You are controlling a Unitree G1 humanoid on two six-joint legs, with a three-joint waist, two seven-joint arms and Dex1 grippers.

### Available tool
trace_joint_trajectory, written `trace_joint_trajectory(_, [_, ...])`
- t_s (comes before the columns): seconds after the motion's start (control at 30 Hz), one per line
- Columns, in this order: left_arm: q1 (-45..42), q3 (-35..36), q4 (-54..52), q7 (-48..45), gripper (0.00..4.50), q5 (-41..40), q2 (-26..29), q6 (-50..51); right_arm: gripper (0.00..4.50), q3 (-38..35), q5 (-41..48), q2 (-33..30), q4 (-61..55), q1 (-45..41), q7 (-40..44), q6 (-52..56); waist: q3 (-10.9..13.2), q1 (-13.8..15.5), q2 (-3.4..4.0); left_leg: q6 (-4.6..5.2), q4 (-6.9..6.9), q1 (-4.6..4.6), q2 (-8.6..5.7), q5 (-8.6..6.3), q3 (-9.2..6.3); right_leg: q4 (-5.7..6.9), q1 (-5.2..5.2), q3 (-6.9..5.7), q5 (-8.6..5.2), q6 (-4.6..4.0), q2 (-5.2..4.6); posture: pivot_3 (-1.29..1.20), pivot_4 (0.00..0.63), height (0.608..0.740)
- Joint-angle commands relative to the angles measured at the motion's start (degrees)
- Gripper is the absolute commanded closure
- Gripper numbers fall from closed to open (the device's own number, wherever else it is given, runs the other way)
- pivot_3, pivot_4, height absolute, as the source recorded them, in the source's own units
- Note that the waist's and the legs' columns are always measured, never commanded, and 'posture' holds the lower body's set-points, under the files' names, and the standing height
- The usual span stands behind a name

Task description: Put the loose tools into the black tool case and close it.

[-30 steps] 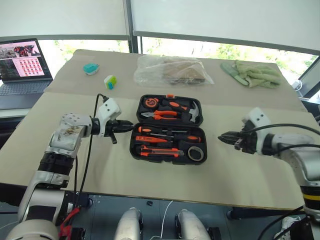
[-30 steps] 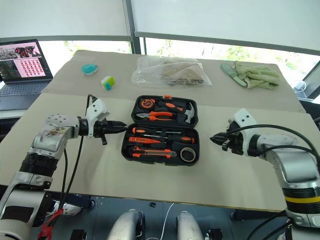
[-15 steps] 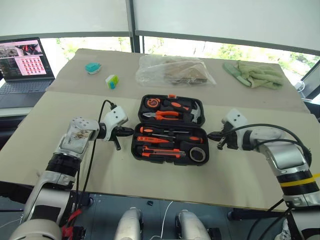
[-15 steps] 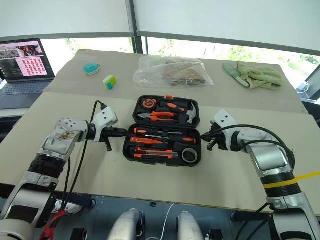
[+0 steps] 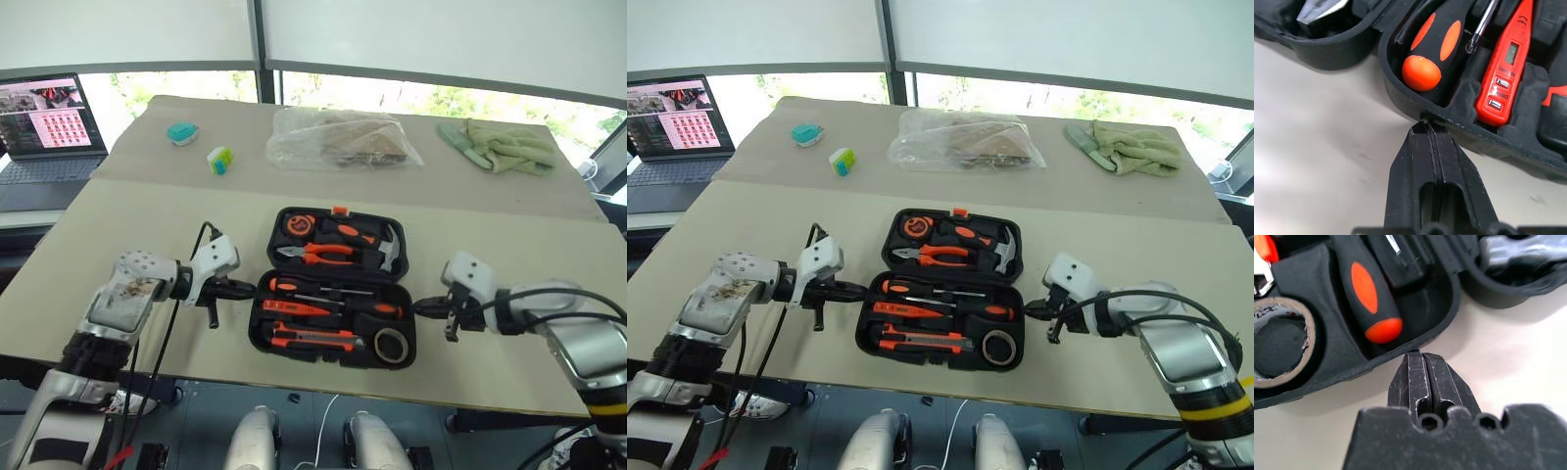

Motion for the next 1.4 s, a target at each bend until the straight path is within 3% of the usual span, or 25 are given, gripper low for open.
trace_joint_trajectory(0.03, [1.7, -1.5, -4.4, -2.0, 4.49, -2.6, -0.8, -1.0, 4.47, -1.6, 2.4, 0.6, -5.4, 1.8, -1.2, 0.7, 0.0, 0.0, 0.0, 0.0, 0.0, 0.0, 0.0, 0.0, 0.0, 0.0, 0.0, 0.0, 0.0, 0.0, 0.0, 0.0, 0.15, 0.74])
trace_joint_trajectory(0.17, [0.1, 1.0, 0.0, 2.4, 4.49, -0.7, -0.3, 0.8, 4.47, -5.9, 2.6, -0.3, -5.4, 4.0, -4.5, 4.9, 0.0, 0.4, 0.0, 0.0, 0.02, 0.0, -0.01, 0.0, 0.0, 0.0, 0.01, 0.0, 0.0, 0.0, -0.01, 0.0, 0.15, 0.74])
trace_joint_trajectory(0.23, [-0.8, 2.0, 2.1, 3.2, 3.98, -0.5, 0.4, 1.5, 4.5, -8.2, 3.8, -1.2, -5.7, 5.0, -4.9, 6.7, 0.0, 0.5, -0.01, 0.0, 0.05, -0.02, -0.01, 0.0, -0.01, 0.01, 0.0, 0.0, 0.0, 0.0, -0.01, 0.0, 0.15, 0.74])
trace_joint_trajectory(0.37, [-6.8, 5.2, 9.1, 2.0, 2.78, -4.6, 1.2, 10.1, 3.36, -15.0, 8.7, -2.8, -3.3, 4.6, -3.9, 11.6, 0.0, 0.4, -0.01, 0.0, 0.06, 0.01, 0.0, 0.01, -0.01, 0.03, 0.01, 0.0, 0.01, -0.01, 0.0, 0.0, 0.15, 0.74])
trace_joint_trajectory(0.5, [-16.1, 5.1, 16.6, 2.9, 1.24, -8.5, -1.8, 25.5, 1.94, -17.0, 13.2, 0.4, 2.3, -2.9, -7.7, 18.9, 0.0, 0.3, -0.09, 0.0, 0.09, 0.04, -0.01, 0.01, -0.04, 0.04, 0.05, -0.01, 0.02, -0.01, 0.03, 0.0, 0.15, 0.74])
trace_joint_trajectory(0.53, [-17.7, 4.6, 17.8, 3.1, 1.16, -8.9, -2.4, 28.3, 1.63, -16.9, 13.6, 1.9, 4.1, -5.3, -9.4, 20.7, 0.0, 0.2, -0.1, 0.0, 0.1, 0.04, 0.0, 0.01, -0.05, 0.05, 0.06, -0.01, 0.02, 0.0, 0.04, 0.0, 0.15, 0.74])
trace_joint_trajectory(0.7, [-27.6, 6.7, 30.9, 14.3, 1.16, -7.4, -11.0, 34.6, 1.63, -15.6, 14.8, 9.5, 15.0, -17.5, -15.7, 28.9, 0.0, -0.2, -0.13, 0.0, 0.08, 0.0, -0.03, 0.02, -0.08, 0.05, 0.02, 0.01, 0.03, -0.01, 0.05, 0.0, 0.15, 0.74])
trace_joint_trajectory(0.87, [-31.7, 7.3, 37.1, 19.1, 1.16, -7.2, -14.7, 34.2, 1.63, -13.0, 12.9, 12.8, 20.9, -22.8, -19.3, 28.8, 0.1, -0.6, -0.15, 0.01, 0.05, -0.12, -0.05, 0.02, -0.1, 0.04, -0.07, 0.0, 0.04, 0.0, 0.04, 0.0, 0.15, 0.74])
trace_joint_trajectory(0.97, [-31.7, 6.5, 38.0, 19.9, 1.97, -6.9, -15.5, 32.6, 1.56, -10.0, 12.0, 12.9, 22.1, -23.6, -19.5, 28.0, 0.1, -0.8, -0.15, 0.01, 0.02, -0.13, -0.05, 0.01, -0.1, 0.03, -0.09, 0.0, 0.03, 0.0, 0.02, 0.0, 0.15, 0.74])
trace_joint_trajectory(1.1, [-30.6, 6.1, 36.7, 19.3, 3.32, -7.3, -15.5, 33.0, 2.62, -8.5, 12.2, 13.0, 21.6, -23.3, -19.4, 28.2, 0.0, -0.7, -0.14, 0.01, 0.03, -0.14, -0.06, 0.02, -0.09, 0.05, -0.08, -0.01, 0.03, 0.0, 0.01, 0.0, 0.15, 0.74])
trace_joint_trajectory(1.2, [-29.8, 5.9, 35.5, 18.7, 4.36, -7.6, -15.4, 33.5, 3.7, -7.6, 12.0, 13.2, 21.6, -23.1, -19.7, 27.8, 0.0, -0.3, -0.13, 0.0, 0.05, -0.09, -0.11, 0.01, -0.1, 0.04, 0.0, -0.03, 0.04, 0.02, -0.04, 0.0, 0.15, 0.74])
trace_joint_trajectory(1.27, [-29.0, 6.1, 34.2, 18.2, 4.5, -8.4, -15.3, 34.9, 4.38, -7.4, 12.0, 13.6, 21.7, -23.1, -20.0, 28.0, 0.0, -0.3, -0.14, 0.0, 0.06, -0.06, -0.12, 0.02, -0.1, 0.04, 0.03, -0.03, 0.05, 0.03, -0.05, 0.0, 0.15, 0.74])
trace_joint_trajectory(1.4, [-27.8, 6.5, 31.6, 18.2, 4.5, -9.5, -15.4, 36.9, 4.48, -7.6, 12.7, 13.7, 20.9, -23.5, -20.1, 28.5, 0.0, -0.3, -0.15, 0.0, 0.05, 0.01, -0.11, 0.01, -0.1, 0.05, 0.09, -0.03, 0.05, 0.03, -0.05, 0.0, 0.15, 0.74])
